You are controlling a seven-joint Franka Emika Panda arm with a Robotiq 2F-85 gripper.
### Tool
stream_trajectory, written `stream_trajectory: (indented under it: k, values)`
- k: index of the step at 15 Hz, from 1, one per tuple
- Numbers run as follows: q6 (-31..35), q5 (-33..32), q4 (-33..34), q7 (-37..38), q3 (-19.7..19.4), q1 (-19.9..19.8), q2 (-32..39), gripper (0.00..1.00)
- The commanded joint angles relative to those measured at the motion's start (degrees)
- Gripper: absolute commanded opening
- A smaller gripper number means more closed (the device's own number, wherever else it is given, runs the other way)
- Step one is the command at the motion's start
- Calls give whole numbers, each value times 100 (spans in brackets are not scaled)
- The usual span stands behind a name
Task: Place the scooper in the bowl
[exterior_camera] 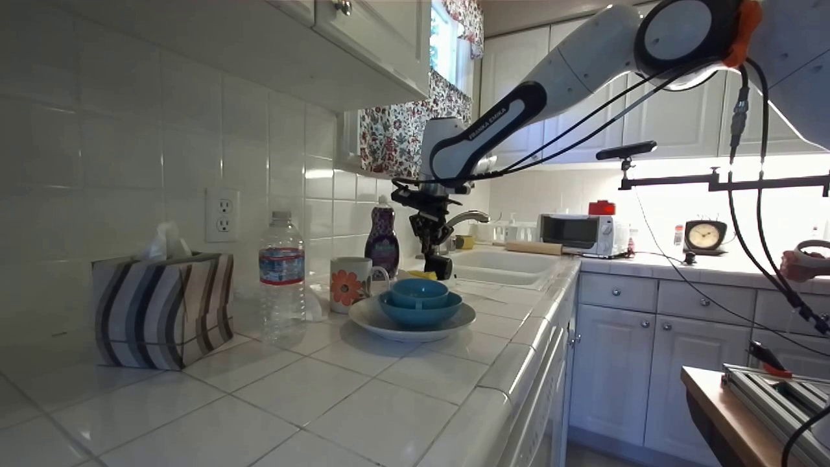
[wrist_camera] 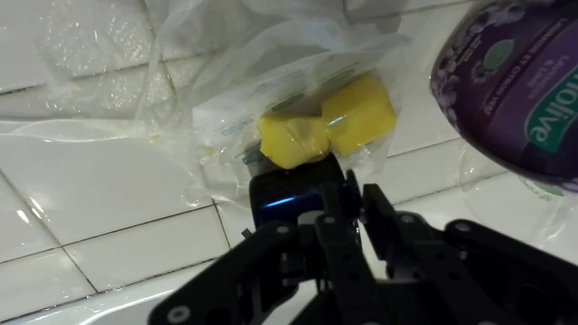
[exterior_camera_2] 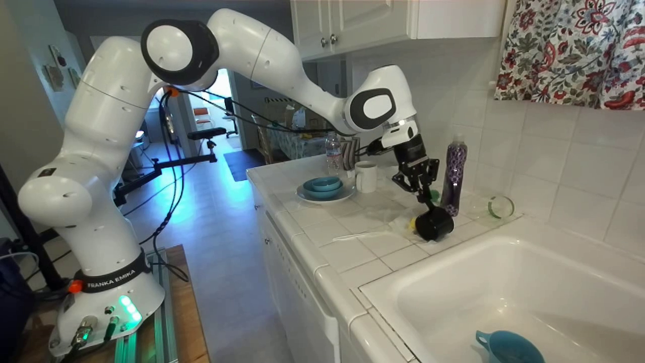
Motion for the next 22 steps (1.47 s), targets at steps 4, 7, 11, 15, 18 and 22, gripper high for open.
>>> stream_trajectory:
  k: [4,7,11,15,18,22]
  values:
    - [-203,63,316,102,-193,140,122,2]
    - [-102,-95,-225,335,-427,320,-345,2]
    - [-84,-514,-1462,693,-633,826,-1322,1]
    - [387,-1067,-2567,1298,-450,1213,-2222,1]
    - [1048,-1325,-3342,2619,-479,1748,-2816,1]
    - [1704,-2125,-3975,4328,-1267,2841,-3392,1]
